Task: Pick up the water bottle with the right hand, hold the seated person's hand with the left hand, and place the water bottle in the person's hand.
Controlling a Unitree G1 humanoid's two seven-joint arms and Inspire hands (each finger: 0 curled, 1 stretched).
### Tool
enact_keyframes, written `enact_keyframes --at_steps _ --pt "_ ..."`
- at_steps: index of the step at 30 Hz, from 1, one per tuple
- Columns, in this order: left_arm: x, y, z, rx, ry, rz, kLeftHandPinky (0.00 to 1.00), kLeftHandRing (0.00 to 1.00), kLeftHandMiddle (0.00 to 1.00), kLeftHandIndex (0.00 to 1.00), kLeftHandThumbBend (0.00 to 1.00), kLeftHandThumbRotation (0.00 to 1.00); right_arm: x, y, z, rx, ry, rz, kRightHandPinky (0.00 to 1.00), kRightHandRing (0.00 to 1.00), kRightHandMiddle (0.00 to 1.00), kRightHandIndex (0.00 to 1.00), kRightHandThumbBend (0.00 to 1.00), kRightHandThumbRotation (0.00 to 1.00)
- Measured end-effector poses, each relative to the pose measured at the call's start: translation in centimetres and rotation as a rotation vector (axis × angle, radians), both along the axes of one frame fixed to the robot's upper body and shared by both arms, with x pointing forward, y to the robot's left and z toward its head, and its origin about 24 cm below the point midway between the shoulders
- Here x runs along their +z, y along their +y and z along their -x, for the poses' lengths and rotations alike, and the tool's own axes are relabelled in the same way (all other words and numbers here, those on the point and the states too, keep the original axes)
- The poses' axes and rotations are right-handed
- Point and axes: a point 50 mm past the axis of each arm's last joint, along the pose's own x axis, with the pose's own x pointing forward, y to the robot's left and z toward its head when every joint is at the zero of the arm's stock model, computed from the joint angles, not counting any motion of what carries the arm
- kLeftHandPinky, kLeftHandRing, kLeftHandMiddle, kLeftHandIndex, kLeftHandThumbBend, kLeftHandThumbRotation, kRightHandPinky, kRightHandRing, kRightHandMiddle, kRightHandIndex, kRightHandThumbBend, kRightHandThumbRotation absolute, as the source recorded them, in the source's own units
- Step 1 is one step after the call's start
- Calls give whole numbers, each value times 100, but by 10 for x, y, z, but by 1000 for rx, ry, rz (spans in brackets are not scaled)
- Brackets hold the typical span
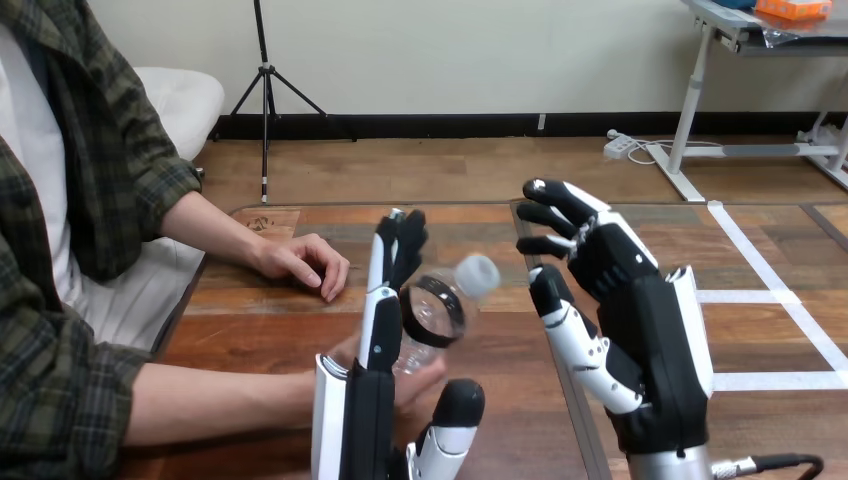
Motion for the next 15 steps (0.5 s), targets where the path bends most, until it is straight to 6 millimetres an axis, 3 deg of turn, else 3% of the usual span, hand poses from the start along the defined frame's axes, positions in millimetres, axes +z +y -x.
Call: enact_keyframes --at_steps 15 --pt "1 1 1 -6 -10 11 91 91 92 97 60 100 -4 0 4 -3 16 -5 66 79 82 78 34 55"
